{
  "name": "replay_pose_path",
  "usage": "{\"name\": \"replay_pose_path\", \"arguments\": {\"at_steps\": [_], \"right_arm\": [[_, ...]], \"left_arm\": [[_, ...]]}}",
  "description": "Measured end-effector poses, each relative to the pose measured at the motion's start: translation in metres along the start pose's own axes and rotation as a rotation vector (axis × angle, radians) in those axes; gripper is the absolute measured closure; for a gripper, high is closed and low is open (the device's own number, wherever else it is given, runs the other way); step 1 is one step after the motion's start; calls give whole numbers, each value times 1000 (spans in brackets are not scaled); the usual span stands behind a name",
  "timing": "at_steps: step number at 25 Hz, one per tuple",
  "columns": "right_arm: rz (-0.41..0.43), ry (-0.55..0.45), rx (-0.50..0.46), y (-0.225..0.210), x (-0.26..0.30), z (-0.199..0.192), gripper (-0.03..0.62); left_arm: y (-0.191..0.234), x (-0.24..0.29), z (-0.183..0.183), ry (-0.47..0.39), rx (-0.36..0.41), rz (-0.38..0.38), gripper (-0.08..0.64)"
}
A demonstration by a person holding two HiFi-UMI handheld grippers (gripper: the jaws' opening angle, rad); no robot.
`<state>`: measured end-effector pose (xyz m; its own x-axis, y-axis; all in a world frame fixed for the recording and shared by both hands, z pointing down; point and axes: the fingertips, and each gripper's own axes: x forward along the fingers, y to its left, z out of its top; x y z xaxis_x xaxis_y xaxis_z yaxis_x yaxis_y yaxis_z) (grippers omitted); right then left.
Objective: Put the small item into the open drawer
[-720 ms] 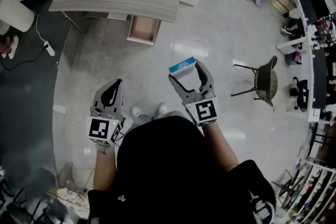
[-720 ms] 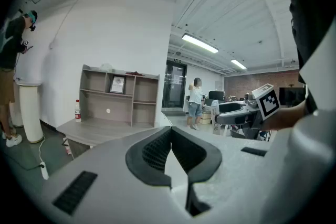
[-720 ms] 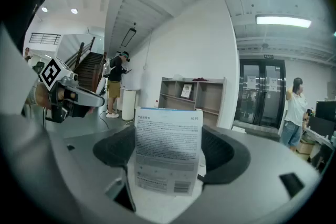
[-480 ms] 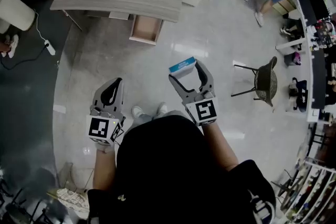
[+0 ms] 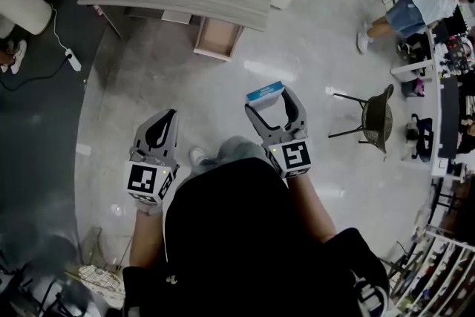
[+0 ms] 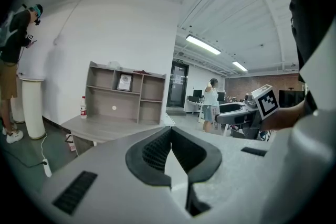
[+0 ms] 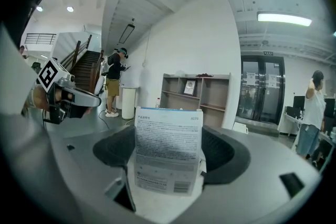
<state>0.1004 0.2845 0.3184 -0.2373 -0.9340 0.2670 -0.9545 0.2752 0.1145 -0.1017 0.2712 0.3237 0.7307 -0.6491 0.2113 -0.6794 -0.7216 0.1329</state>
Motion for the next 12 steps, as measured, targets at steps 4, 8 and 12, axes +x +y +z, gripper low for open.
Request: {"name": "replay_pose_path", "arguments": {"at_steps": [4,8,12], "right_arm": [[19,7,8,4,16,-5,184],[48,13,-7,-4,44,-8,186],[74,22,-4,-23,80,-7,186]], "left_arm": [[12,2,-3,11,-10,7,557],[30,19,-4,18,-24,28,557],[46,48,0,31,-25,44,557]]}}
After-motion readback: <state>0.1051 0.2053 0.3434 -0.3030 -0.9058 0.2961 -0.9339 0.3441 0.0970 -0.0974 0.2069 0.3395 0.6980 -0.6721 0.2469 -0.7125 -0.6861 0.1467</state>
